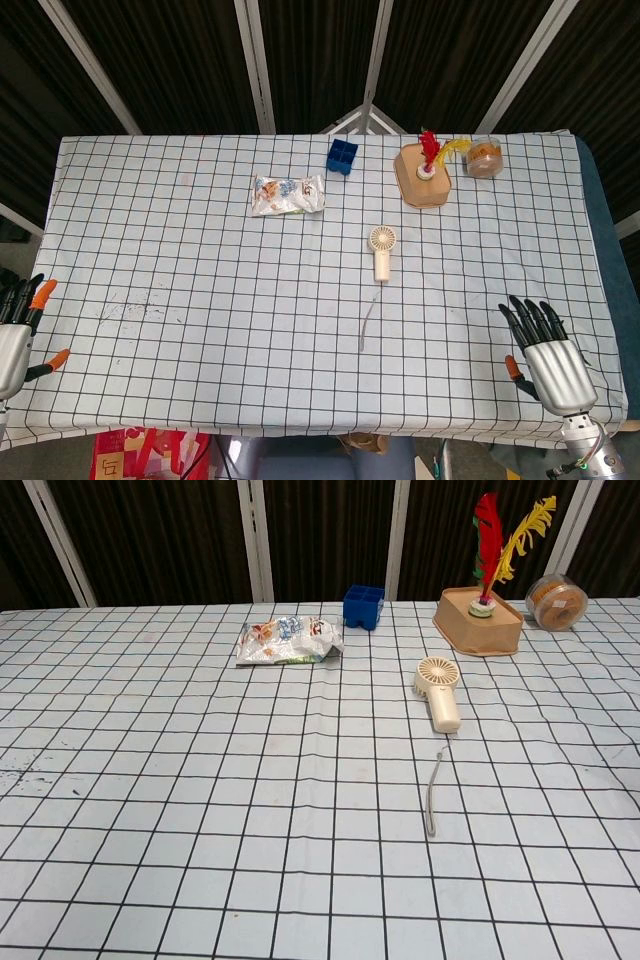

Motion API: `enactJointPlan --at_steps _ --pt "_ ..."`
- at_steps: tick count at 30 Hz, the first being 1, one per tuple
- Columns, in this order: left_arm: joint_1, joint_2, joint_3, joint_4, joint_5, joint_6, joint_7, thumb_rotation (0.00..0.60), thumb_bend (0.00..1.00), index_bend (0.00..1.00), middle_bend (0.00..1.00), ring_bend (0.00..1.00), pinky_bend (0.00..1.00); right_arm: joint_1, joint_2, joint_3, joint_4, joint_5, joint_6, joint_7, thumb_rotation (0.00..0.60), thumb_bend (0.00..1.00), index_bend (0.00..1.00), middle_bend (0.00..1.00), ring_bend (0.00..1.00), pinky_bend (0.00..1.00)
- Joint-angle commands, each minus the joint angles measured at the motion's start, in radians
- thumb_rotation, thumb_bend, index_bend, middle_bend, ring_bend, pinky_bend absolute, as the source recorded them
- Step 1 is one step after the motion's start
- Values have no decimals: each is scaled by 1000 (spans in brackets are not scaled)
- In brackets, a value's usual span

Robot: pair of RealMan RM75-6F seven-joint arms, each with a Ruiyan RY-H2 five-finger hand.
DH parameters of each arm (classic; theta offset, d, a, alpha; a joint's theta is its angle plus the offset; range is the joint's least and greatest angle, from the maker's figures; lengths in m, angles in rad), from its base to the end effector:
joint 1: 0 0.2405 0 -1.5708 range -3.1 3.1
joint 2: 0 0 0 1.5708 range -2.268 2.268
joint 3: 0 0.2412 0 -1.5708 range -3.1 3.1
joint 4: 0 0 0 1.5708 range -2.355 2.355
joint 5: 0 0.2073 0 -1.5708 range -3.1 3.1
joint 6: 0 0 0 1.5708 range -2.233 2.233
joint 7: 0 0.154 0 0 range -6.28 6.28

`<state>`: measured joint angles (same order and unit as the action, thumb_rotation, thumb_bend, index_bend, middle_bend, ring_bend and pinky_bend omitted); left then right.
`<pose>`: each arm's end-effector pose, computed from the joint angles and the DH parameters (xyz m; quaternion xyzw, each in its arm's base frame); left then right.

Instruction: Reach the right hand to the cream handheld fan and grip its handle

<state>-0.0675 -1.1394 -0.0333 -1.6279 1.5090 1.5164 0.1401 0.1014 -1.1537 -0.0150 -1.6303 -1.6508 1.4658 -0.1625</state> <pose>-0.2931 0.1808 0.1488 -0.6103 -0.3556 -0.3588 0.6102 -0.2716 -0.1777 0.1226 0.6771 -0.3337 0.3657 0.5445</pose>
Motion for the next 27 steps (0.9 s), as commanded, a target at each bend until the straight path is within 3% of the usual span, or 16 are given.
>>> enactJointPlan --at_steps 1,14,16,18,20,22,27 --pt "0 0 0 -1 1 0 0 600 30 0 0 0 0 0 0 0 0 0 0 1 600 464 0 0 0 64" --pt "0 2 3 -5 12 4 -8 600 31 0 0 0 0 30 -9 26 -19 26 -36 15 600 465 0 0 0 68" --pt "-2 2 2 -5 10 0 -14 600 30 0 0 0 0 59 -12 48 -31 49 -76 7 600 465 0 4 17 152" --pt "-5 3 1 -6 8 -5 -18 600 30 0 0 0 0 98 -25 81 -31 71 -113 -16 600 465 0 105 151 331" --pt "-7 4 1 -8 9 -7 -19 600 31 0 0 0 0 144 -46 118 -27 101 -159 -41 600 464 0 387 444 559" --pt "-11 3 1 -7 14 -12 -20 600 30 0 0 0 0 227 -71 161 -14 139 -264 -35 600 464 0 583 627 681" --pt "-19 7 2 -10 10 -29 -33 600 30 0 0 0 0 367 -140 224 48 243 -439 -91 600 533 0 803 834 815"
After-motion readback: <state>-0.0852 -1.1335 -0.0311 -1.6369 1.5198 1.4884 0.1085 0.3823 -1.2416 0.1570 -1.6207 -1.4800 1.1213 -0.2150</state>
